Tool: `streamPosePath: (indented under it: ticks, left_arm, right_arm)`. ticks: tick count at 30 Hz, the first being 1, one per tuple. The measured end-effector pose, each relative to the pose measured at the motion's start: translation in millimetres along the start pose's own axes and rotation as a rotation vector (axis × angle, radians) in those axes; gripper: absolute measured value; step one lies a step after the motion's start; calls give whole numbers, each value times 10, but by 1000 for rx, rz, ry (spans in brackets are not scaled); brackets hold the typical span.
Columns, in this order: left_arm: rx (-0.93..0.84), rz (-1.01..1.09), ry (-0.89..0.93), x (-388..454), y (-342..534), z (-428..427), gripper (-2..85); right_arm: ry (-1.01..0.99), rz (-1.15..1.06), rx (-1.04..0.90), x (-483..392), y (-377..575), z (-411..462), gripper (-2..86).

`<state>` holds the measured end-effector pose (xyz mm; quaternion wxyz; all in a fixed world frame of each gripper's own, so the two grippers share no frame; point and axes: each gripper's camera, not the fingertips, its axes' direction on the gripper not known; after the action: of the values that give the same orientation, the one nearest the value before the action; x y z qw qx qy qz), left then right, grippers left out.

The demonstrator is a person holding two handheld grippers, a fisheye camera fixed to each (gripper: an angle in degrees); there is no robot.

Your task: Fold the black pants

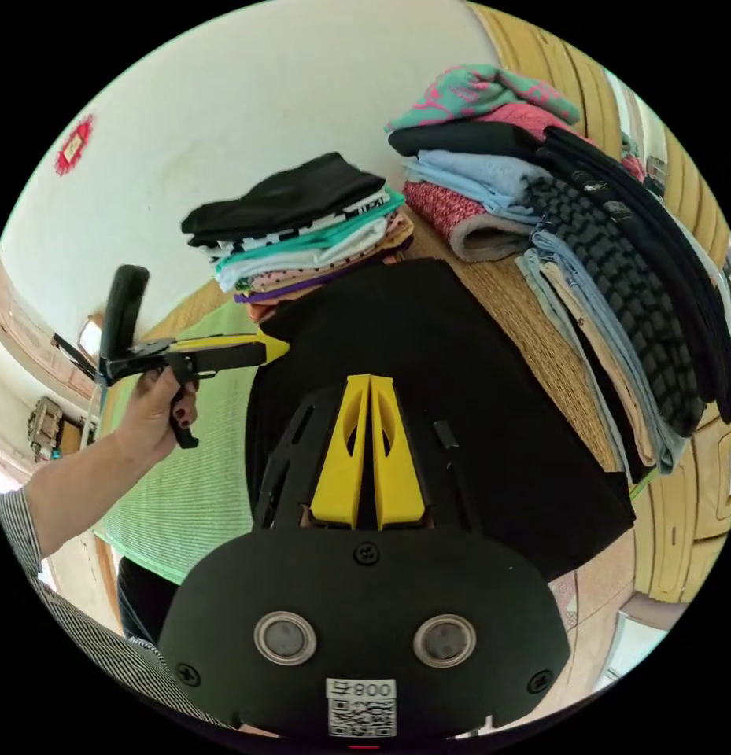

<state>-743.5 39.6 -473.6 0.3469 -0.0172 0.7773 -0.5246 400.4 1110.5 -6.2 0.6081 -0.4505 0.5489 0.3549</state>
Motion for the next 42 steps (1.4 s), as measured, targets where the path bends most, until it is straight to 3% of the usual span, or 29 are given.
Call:
streamPosePath:
  ticks: [8,12,15,17,21,25,35,42]
  left_arm:
    - [39,-5,-29,265,264,-304,0]
    - [76,73,-33,486,549,-450,1]
    - [-52,90,-121,491,710,-279,1]
    - [-20,37,-56,432,879,-397,1]
    - [39,61,-53,528,1249,-620,1]
    - [-153,40,24,443,1746,-493,1]
    - [29,8,271,589,4215,-1351,2]
    - [302,179,123,1192,5488,-2389,7]
  right_arm:
    - [-2,-8,2,-9,182,-127,1]
    - [-97,-35,113,-98,695,-683,0]
    - [-78,-20,75,-173,1167,-757,0]
    - [-87,17,22,-160,1414,-702,0]
    - [-95,112,129,-83,1851,-926,1]
    - [-136,142,59,38,1996,-813,0]
    - [-171,152,158,115,2828,-1606,0]
    - [-152,66,292,15,3375,-2358,0]
